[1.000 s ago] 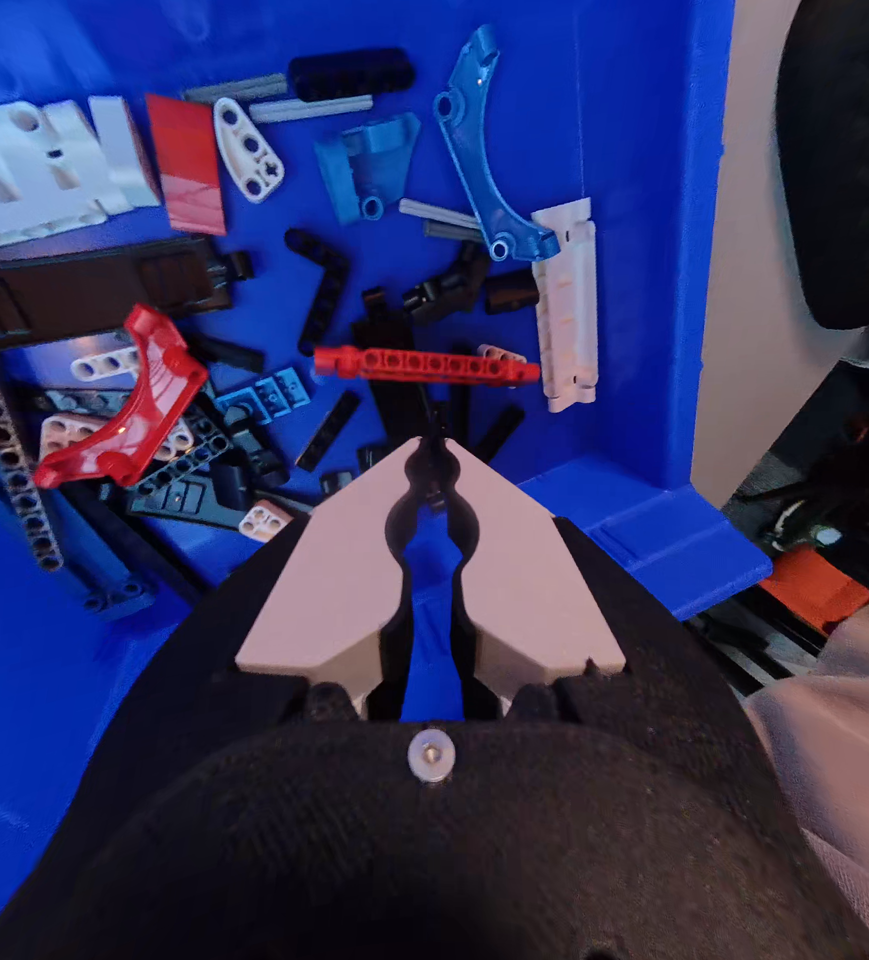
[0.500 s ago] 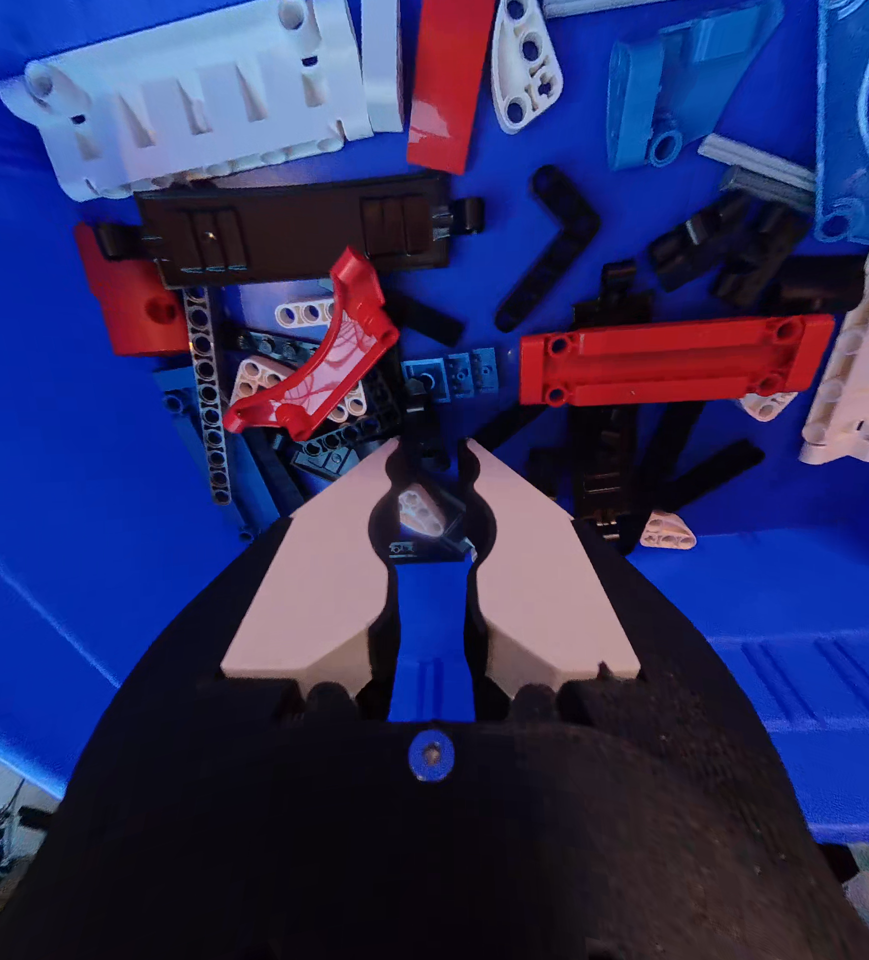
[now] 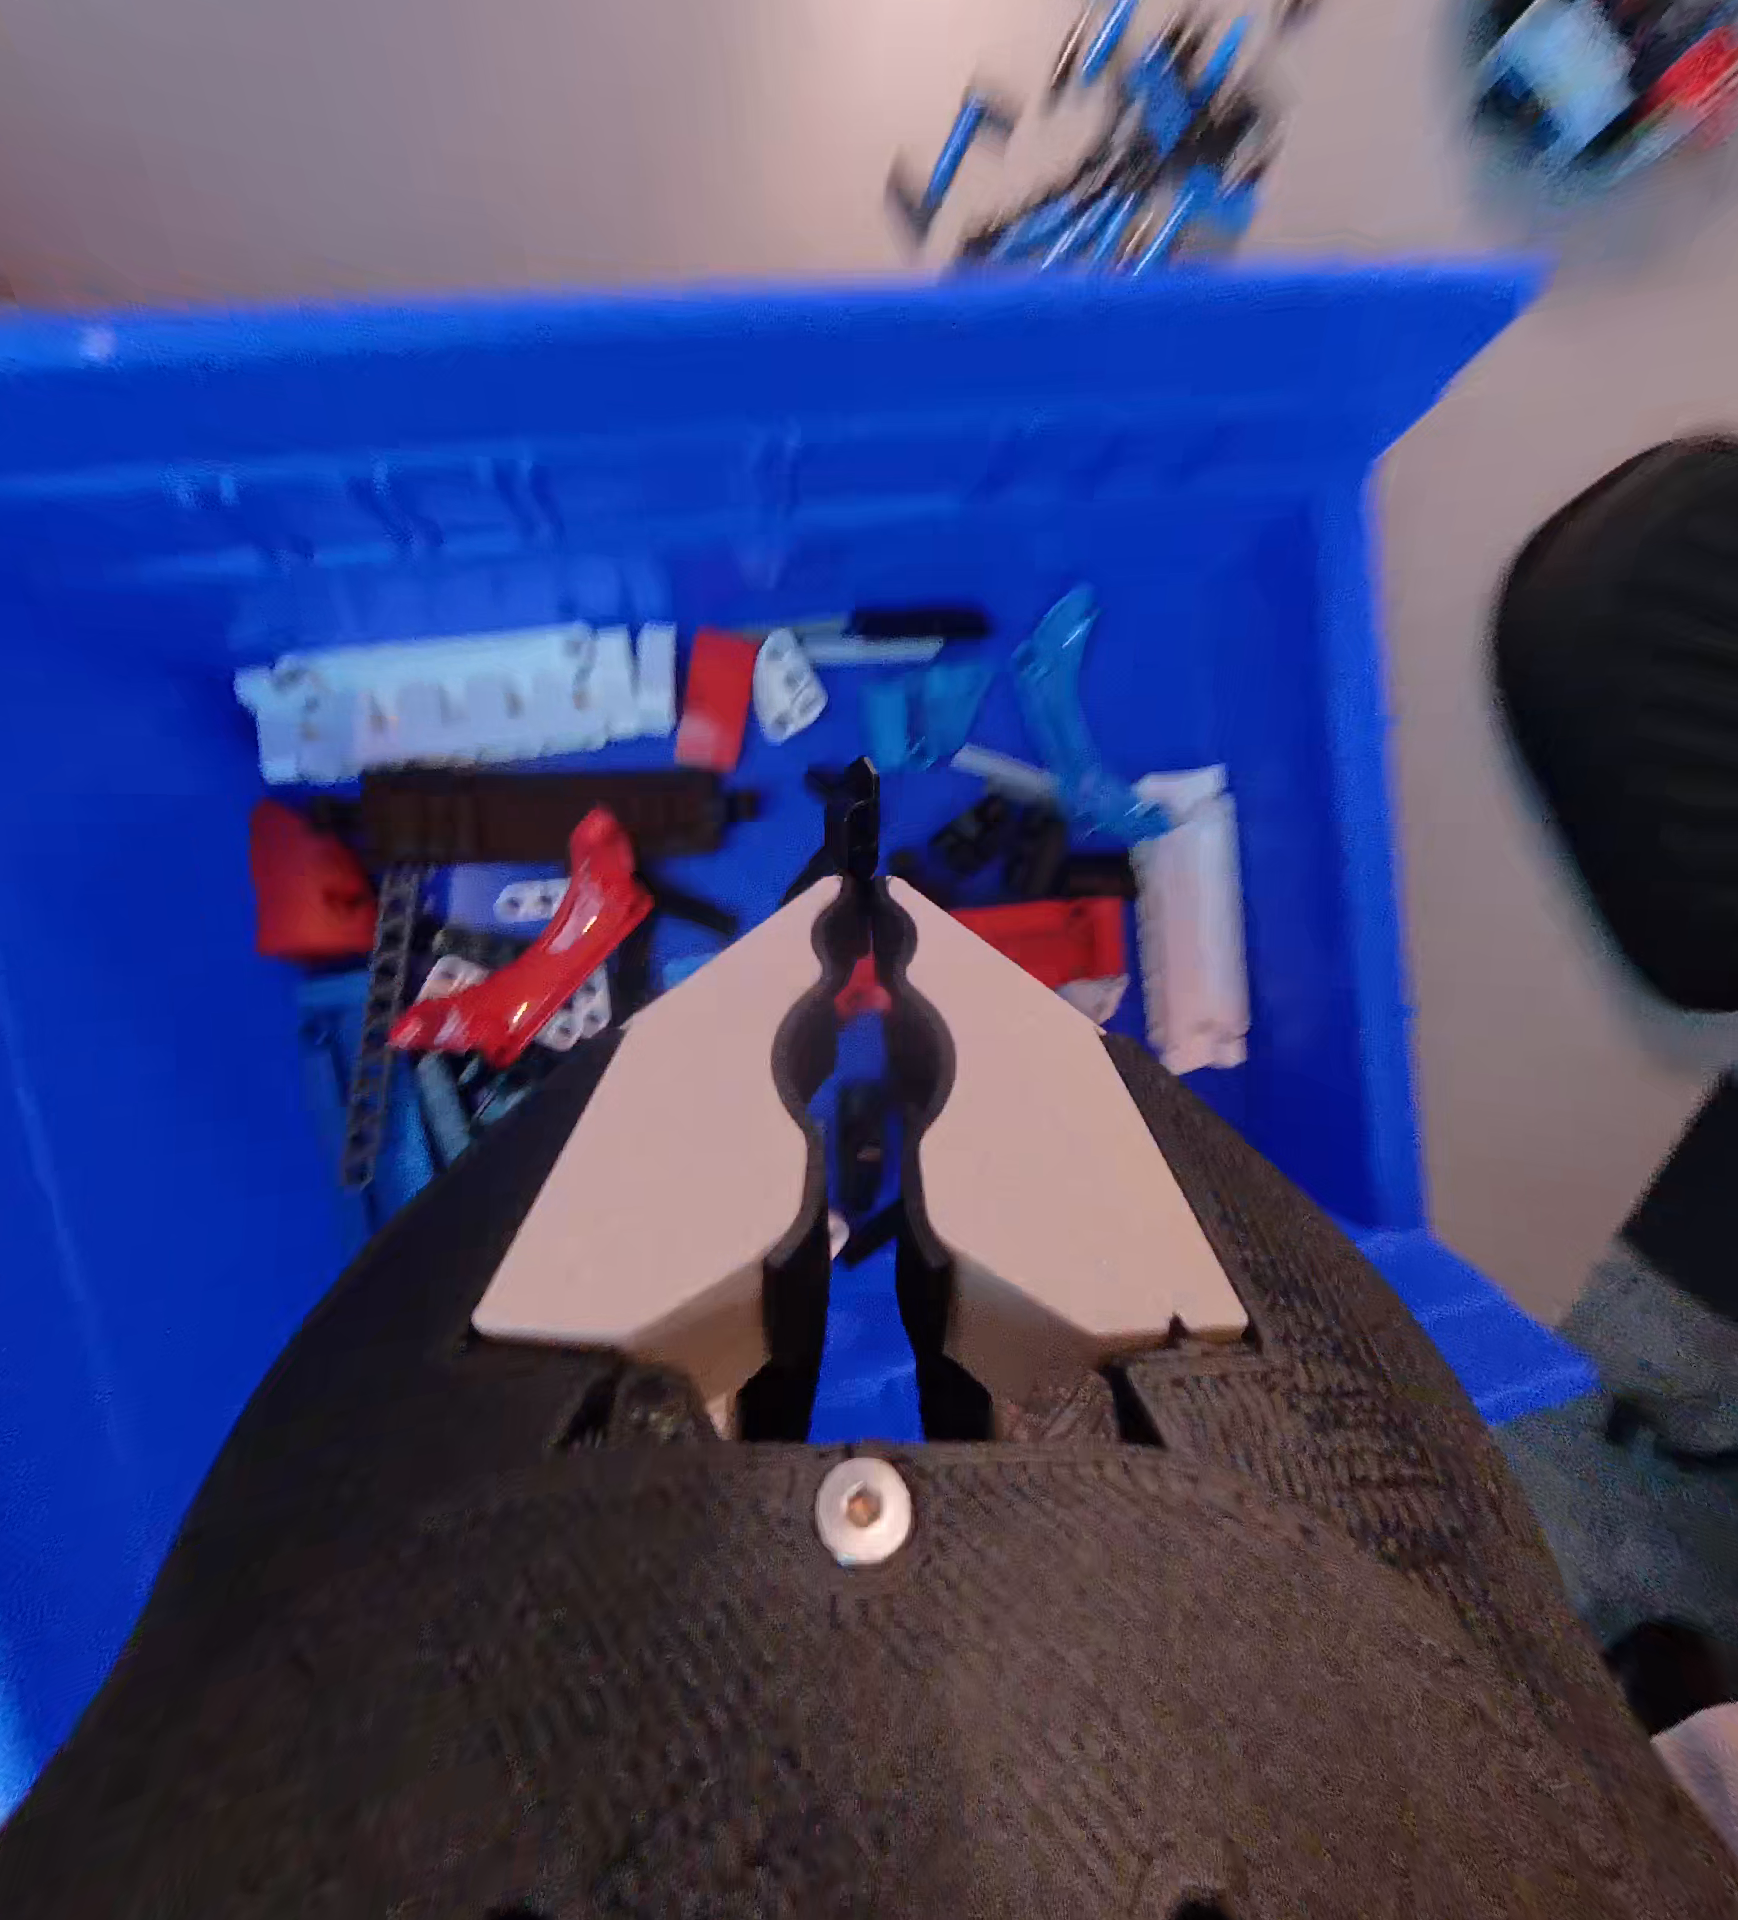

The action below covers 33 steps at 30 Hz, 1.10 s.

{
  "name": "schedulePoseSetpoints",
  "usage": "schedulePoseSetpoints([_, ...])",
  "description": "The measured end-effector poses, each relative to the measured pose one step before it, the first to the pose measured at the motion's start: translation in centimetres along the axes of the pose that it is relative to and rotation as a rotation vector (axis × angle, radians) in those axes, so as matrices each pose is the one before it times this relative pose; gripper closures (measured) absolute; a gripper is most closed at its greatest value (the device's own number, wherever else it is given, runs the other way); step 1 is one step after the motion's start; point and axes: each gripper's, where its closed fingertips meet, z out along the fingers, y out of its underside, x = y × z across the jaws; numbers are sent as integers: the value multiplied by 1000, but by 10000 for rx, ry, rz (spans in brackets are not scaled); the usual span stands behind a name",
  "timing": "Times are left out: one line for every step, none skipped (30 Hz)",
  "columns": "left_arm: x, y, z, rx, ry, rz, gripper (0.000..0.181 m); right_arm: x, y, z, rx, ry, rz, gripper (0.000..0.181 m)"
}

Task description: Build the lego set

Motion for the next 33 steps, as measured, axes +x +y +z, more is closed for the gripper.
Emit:
schedulePoseSetpoints([1428, -1696, -851, 1096, 689, -56, 181, -112, -233, -61, 79, -44, -26, 158])
schedulePoseSetpoints([1499, -1653, -682, 972, 657, 7, 181, -163, -244, -50, 84, -59, -29, 158])
schedulePoseSetpoints([1640, -1644, -474, 916, 684, 79, 181, -211, -247, -23, 81, -71, -30, 158])
schedulePoseSetpoints([1721, -1638, -239, 872, 711, 107, 181, -248, -248, -24, 80, -87, -38, 158])
schedulePoseSetpoints([1618, -1554, -15, 783, 639, 151, 181, -308, -243, -13, 71, -98, -48, 158])
schedulePoseSetpoints([1527, -1471, 182, 687, 567, 195, 181, -312, -254, -13, 70, -95, -63, 159])
schedulePoseSetpoints([1473, -1382, 372, 600, 532, 224, 181, -315, -254, -41, 69, -87, -67, 159])
schedulePoseSetpoints([1332, -1200, 612, 467, 447, 249, 181, -306, -253, -58, 68, -85, -61, 159])
schedulePoseSetpoints([1093, -912, 828, 273, 333, 271, 181, -308, -262, -65, 81, -80, -49, 159])
schedulePoseSetpoints([848, -687, 994, 152, 215, 284, 181, -297, -252, -74, 89, -77, -32, 159])
schedulePoseSetpoints([636, -662, 1121, 167, 131, 282, 181, -307, -237, -70, 77, -83, -32, 159])
schedulePoseSetpoints([517, -683, 1190, 227, 91, 263, 181, -309, -253, -68, 78, -73, -51, 159])
schedulePoseSetpoints([375, -743, 1267, 318, 27, 254, 181, -320, -280, -69, 86, -75, -66, 159])
schedulePoseSetpoints([262, -683, 1317, 342, -37, 241, 181, -316, -291, -57, 86, -78, -61, 160])
schedulePoseSetpoints([-181, -466, 1388, 270, -312, 212, 181, -316, -274, -37, 80, -78, -48, 160])
schedulePoseSetpoints([-325, -245, 1435, 231, -416, 161, 181, -292, -258, -2, 69, -76, -49, 160])
schedulePoseSetpoints([206, -22, 1510, 222, -74, 52, 181, -286, -216, 29, 51, -75, -59, 160])
schedulePoseSetpoints([457, 138, 1557, 251, 94, -23, 181, -262, -158, 78, 18, -78, -68, 160])
schedulePoseSetpoints([265, 353, 1559, 244, -23, -34, 181, -248, -112, 126, -15, -80, -71, 160])
schedulePoseSetpoints([164, 512, 1547, 240, -67, -65, 181, -249, -112, 182, -22, -87, -61, 161])
schedulePoseSetpoints([109, 577, 1495, 286, -67, -155, 181, -273, -179, 230, -8, -121, -48, 161])
schedulePoseSetpoints([38, 609, 1414, 331, -25, -274, 181, -326, -237, 294, -5, -155, -44, 161])
schedulePoseSetpoints([-25, 613, 1307, 351, -1, -367, 181, -305, -268, 364, -38, -150, -83, 162])
schedulePoseSetpoints([-171, 624, 1214, 334, -50, -335, 181, -311, -273, 439, -69, -147, -145, 162])
schedulePoseSetpoints([-334, 585, 1156, 318, -121, -317, 181, -319, -342, 509, -62, -148, -180, 162])
schedulePoseSetpoints([-385, 512, 1132, 283, -118, -355, 181, -350, -407, 582, -50, -164, -195, 162])
schedulePoseSetpoints([-286, 403, 1090, 221, -13, -449, 181, -342, -477, 644, -31, -162, -240, 162])
schedulePoseSetpoints([-188, 145, 990, 257, 57, -466, 181, -195, -445, 716, -63, -74, -325, 162])
schedulePoseSetpoints([-148, -33, 890, 268, 56, -387, 181, -15, -378, 771, -100, 40, -421, 161])
schedulePoseSetpoints([-135, -28, 819, 176, 28, -299, 181, 120, -281, 810, -134, 136, -480, 160])
schedulePoseSetpoints([-90, -37, 712, 141, 13, -202, 181, 300, -168, 835, -171, 272, -496, 159])
schedulePoseSetpoints([-44, -72, 577, 170, 8, -165, 181, 397, -63, 811, -182, 370, -489, 156])
schedulePoseSetpoints([13, 34, 445, 134, 49, -217, 181, 268, -116, 745, -89, 328, -453, 152])
